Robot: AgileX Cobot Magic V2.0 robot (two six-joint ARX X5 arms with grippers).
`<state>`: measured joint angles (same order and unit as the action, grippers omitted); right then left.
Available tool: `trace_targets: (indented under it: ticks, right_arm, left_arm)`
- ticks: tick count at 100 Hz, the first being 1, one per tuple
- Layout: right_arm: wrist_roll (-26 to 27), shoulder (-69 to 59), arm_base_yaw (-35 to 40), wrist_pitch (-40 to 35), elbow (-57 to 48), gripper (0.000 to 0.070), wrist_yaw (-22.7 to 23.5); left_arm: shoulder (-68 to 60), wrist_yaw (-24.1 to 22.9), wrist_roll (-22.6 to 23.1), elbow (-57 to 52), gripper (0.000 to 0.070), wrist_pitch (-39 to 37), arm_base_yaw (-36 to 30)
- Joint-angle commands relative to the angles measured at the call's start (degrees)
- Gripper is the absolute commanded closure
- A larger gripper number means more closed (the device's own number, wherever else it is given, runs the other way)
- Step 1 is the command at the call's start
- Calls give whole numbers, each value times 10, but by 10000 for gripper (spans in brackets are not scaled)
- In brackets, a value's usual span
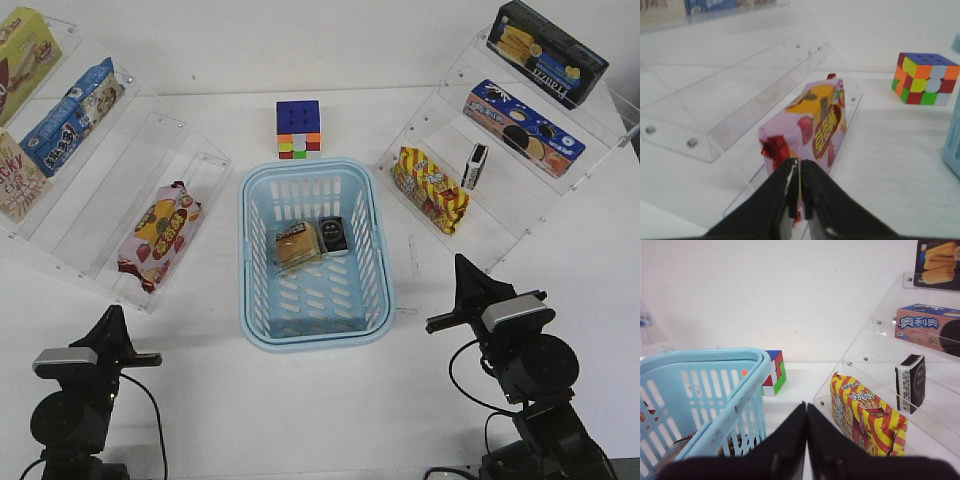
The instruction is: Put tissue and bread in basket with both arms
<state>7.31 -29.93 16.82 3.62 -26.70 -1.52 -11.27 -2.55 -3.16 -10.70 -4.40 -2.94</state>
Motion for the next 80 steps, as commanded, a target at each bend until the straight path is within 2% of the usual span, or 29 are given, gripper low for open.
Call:
trace_targets:
  ticks: [1, 27, 49, 80]
  right_arm:
    - [2, -1, 2, 6, -5, 700, 0]
    - [2, -1, 2, 6, -5, 700, 0]
    - [2, -1, 2, 6, -5, 700, 0]
    - [2, -1, 2, 6, -5, 700, 0]
  left_arm:
    - [30, 13, -7, 18, 699, -17, 3]
    - [111, 17, 0, 98, 699, -9, 4]
    - [111, 27, 59, 99, 699, 32, 4]
    - [110, 27, 59, 99, 699, 42, 3]
